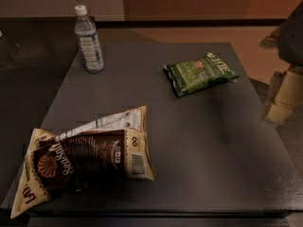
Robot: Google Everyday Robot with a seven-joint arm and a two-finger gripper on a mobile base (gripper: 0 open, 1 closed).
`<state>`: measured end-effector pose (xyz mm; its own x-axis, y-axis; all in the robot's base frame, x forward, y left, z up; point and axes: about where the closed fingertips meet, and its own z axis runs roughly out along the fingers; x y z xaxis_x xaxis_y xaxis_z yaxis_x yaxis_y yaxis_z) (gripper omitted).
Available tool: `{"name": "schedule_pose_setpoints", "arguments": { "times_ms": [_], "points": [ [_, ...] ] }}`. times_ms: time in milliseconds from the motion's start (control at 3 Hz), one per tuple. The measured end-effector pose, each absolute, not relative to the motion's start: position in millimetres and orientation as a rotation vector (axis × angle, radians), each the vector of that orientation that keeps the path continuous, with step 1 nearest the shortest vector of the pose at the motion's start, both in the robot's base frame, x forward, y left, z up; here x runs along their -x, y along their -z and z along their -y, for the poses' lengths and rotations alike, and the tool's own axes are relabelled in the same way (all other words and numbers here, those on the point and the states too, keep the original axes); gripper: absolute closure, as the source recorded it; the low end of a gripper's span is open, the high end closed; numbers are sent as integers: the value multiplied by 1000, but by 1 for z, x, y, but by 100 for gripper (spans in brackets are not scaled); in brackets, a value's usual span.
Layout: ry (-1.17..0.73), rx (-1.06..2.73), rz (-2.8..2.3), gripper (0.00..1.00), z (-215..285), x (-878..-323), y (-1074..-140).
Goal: Move brown chip bag near blue plastic bottle
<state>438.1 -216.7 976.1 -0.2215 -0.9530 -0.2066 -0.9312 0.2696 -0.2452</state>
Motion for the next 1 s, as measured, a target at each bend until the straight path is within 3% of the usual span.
{"name": "schedule_pose_setpoints", "arguments": {
  "times_ms": [1000],
  "points": [
    [-13, 1797, -2165, 0, 183, -434, -961]
  ]
}}
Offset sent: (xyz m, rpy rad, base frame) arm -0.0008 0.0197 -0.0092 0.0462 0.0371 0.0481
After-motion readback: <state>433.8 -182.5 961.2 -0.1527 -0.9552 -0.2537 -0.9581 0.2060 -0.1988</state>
